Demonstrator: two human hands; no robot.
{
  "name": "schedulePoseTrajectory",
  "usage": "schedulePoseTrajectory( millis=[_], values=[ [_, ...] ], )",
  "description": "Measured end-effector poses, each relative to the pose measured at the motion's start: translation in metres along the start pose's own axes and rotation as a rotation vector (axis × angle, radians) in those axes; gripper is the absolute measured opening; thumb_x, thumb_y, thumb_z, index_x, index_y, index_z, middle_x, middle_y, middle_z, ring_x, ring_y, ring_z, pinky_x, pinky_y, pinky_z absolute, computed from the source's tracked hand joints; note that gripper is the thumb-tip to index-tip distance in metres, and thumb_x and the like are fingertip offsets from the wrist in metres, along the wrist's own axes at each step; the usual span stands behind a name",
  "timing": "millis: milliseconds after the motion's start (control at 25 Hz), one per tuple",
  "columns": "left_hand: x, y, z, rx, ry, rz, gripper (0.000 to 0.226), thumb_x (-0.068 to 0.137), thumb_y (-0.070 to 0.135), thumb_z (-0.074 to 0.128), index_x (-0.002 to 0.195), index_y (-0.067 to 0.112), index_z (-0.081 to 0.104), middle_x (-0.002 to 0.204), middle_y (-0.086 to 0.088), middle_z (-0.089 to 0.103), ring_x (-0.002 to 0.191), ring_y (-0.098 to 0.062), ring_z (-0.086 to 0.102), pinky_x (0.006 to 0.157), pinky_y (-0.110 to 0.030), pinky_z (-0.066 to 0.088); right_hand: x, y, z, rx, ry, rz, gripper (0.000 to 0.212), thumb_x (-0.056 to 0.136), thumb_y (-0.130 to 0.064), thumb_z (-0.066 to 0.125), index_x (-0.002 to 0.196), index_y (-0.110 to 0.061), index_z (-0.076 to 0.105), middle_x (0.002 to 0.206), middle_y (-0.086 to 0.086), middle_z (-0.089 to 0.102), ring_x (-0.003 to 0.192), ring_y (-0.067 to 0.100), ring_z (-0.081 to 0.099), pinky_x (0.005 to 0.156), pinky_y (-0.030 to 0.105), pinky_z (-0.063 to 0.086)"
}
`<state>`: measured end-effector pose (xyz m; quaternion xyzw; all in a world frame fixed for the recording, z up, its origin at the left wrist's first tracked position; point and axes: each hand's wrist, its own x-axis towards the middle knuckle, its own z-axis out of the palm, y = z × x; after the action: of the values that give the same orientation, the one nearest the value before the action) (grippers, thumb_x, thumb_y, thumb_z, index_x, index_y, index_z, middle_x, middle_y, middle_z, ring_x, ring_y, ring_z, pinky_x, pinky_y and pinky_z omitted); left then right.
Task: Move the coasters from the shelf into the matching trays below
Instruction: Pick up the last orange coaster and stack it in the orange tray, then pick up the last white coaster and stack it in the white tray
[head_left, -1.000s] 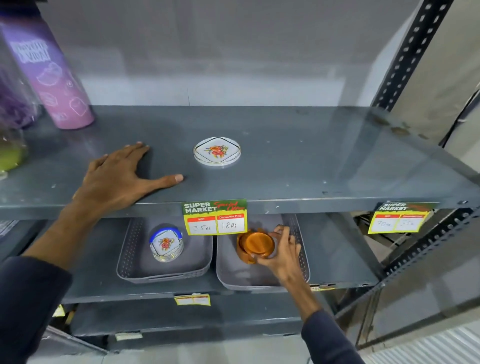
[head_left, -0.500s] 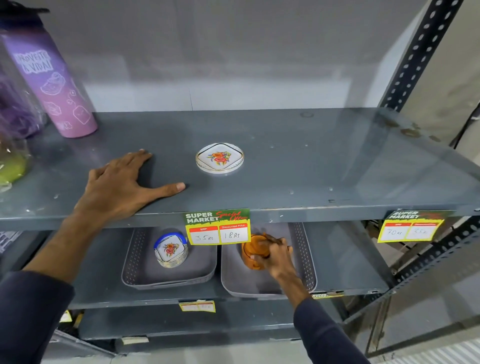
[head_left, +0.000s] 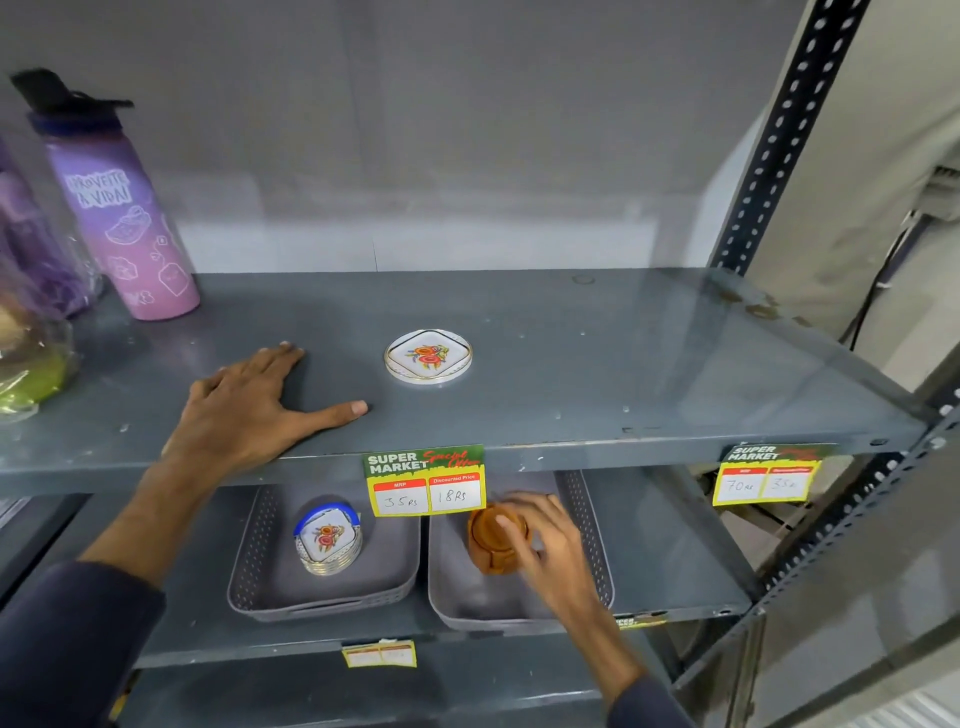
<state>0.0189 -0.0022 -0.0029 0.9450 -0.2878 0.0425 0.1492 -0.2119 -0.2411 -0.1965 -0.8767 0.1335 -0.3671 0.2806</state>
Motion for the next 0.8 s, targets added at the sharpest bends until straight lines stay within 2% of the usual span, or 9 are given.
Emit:
schedulePoseTrajectory(
  millis=[80, 160, 200, 280, 400, 480, 560, 680, 800],
  values=[
    [-0.002, 0.001, 0.0, 0.003, -0.008, 0.01, 0.135, 0.051, 0.11, 0.028, 0.158, 0.028, 0.032, 0.168, 0.009, 0.026, 0.155, -0.018, 0.024, 0.124, -0.05, 0.02, 0.008, -0.052, -0.037, 0.112, 0.278, -0.321, 0.008, 0.092, -0.009, 0.074, 0.099, -0.011, 0.077, 0.099, 0.003, 0.078, 0.088, 0.019, 0.071, 0.073, 0.039, 0.056],
    [-0.002, 0.002, 0.0, 0.014, -0.026, 0.016, 0.137, 0.051, 0.11, 0.026, 0.16, 0.027, 0.029, 0.17, 0.008, 0.022, 0.156, -0.016, 0.021, 0.126, -0.048, 0.017, 0.033, -0.104, -0.072, 0.185, 0.449, -0.513, 0.004, 0.095, -0.011, 0.07, 0.096, -0.009, 0.074, 0.091, 0.003, 0.077, 0.077, 0.02, 0.071, 0.068, 0.031, 0.054],
    [-0.003, 0.002, 0.0, 0.017, -0.032, 0.017, 0.137, 0.051, 0.11, 0.025, 0.16, 0.027, 0.027, 0.17, 0.008, 0.021, 0.156, -0.015, 0.019, 0.126, -0.047, 0.015, 0.049, -0.124, -0.084, 0.214, 0.504, -0.531, 0.005, 0.096, -0.013, 0.07, 0.097, -0.009, 0.073, 0.091, 0.002, 0.075, 0.074, 0.02, 0.069, 0.068, 0.028, 0.053],
    [-0.003, 0.001, 0.001, 0.007, -0.038, 0.019, 0.138, 0.051, 0.11, 0.025, 0.161, 0.026, 0.026, 0.171, 0.008, 0.019, 0.156, -0.014, 0.017, 0.127, -0.045, 0.012, 0.085, -0.149, -0.096, 0.264, 0.52, -0.435, 0.009, 0.093, -0.011, 0.072, 0.101, -0.008, 0.074, 0.093, 0.0, 0.07, 0.071, 0.018, 0.064, 0.071, 0.022, 0.051],
    [-0.003, -0.001, 0.001, -0.015, -0.04, 0.022, 0.137, 0.052, 0.11, 0.026, 0.161, 0.027, 0.024, 0.171, 0.009, 0.017, 0.157, -0.011, 0.015, 0.127, -0.044, 0.009, 0.134, -0.159, -0.09, 0.241, 0.375, -0.22, 0.035, 0.086, -0.01, 0.081, 0.118, -0.015, 0.069, 0.104, 0.0, 0.067, 0.083, 0.005, 0.057, 0.078, 0.009, 0.042],
    [-0.003, -0.002, 0.001, -0.021, -0.031, 0.026, 0.135, 0.054, 0.109, 0.028, 0.161, 0.027, 0.025, 0.171, 0.01, 0.018, 0.157, -0.01, 0.014, 0.127, -0.043, 0.008, 0.158, -0.157, -0.077, 0.192, 0.186, -0.103, 0.059, 0.082, -0.021, 0.085, 0.134, -0.027, 0.057, 0.119, -0.004, 0.065, 0.097, 0.001, 0.054, 0.087, 0.009, 0.039],
    [-0.004, -0.001, 0.001, -0.029, -0.018, 0.022, 0.134, 0.054, 0.109, 0.029, 0.161, 0.028, 0.026, 0.17, 0.011, 0.019, 0.156, -0.009, 0.014, 0.127, -0.041, 0.008, 0.173, -0.153, -0.065, 0.098, -0.024, 0.027, 0.085, 0.078, -0.041, 0.085, 0.146, -0.037, 0.037, 0.134, -0.005, 0.059, 0.12, 0.012, 0.05, 0.1, 0.024, 0.037],
    [-0.006, 0.001, 0.001, -0.036, -0.005, 0.014, 0.134, 0.053, 0.109, 0.03, 0.16, 0.027, 0.027, 0.17, 0.012, 0.02, 0.156, -0.007, 0.014, 0.128, -0.039, 0.007, 0.182, -0.145, -0.049, -0.091, -0.302, 0.177, 0.117, 0.067, -0.067, 0.083, 0.155, -0.037, 0.011, 0.144, 0.006, 0.051, 0.141, 0.026, 0.035, 0.111, 0.041, 0.025],
    [-0.006, 0.001, 0.001, -0.039, 0.0, 0.009, 0.135, 0.053, 0.109, 0.029, 0.161, 0.028, 0.025, 0.17, 0.013, 0.02, 0.156, -0.007, 0.013, 0.128, -0.039, 0.007, 0.188, -0.138, -0.04, -0.143, -0.359, 0.191, 0.112, 0.069, -0.068, 0.08, 0.153, -0.037, 0.012, 0.142, 0.006, 0.054, 0.142, 0.027, 0.036, 0.113, 0.046, 0.022]
  ],
)
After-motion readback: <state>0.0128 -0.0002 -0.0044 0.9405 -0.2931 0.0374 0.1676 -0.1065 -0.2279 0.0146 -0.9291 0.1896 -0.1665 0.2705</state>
